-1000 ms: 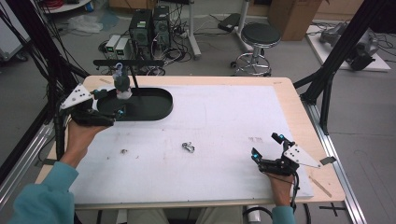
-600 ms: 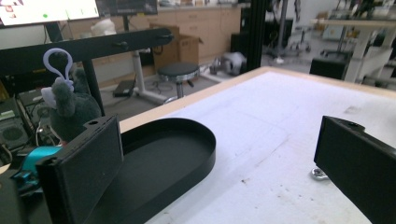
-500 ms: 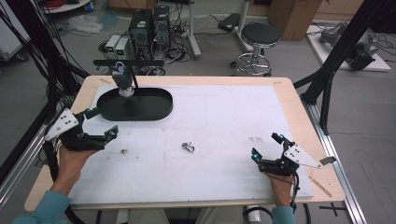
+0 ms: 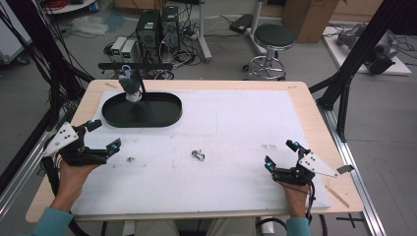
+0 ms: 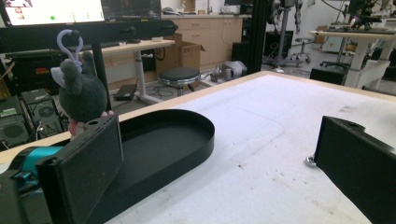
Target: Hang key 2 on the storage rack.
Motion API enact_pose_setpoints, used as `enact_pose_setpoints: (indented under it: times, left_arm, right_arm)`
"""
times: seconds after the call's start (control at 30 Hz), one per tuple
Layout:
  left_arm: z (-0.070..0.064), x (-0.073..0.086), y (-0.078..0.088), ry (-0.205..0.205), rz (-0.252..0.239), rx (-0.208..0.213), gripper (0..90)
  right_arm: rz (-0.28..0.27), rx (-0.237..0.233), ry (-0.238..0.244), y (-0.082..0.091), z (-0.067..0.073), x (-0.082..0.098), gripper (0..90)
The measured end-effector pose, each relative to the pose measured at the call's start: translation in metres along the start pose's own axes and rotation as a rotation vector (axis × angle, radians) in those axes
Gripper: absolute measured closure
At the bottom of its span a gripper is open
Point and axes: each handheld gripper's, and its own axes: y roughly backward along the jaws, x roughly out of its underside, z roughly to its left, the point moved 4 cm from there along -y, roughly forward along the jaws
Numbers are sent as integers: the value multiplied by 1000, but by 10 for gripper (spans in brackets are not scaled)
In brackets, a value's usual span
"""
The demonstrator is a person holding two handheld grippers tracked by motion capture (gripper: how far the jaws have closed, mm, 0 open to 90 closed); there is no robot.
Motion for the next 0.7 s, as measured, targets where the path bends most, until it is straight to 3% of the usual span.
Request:
enact_pose_setpoints:
  times: [0.13, 0.37, 0.7]
  left_arm:
    - [-4, -1, -2, -4, -9, 14, 17]
    - [-11, -1, -12, -5, 27, 60, 17]
    - [-29, -10, -48, -73, 163, 173, 17]
  right_arm:
    - [0, 1, 4, 0, 0, 0, 6]
    - [-2, 0, 8, 0, 0, 0, 6]
    - [1, 1, 9, 0, 0, 0, 6]
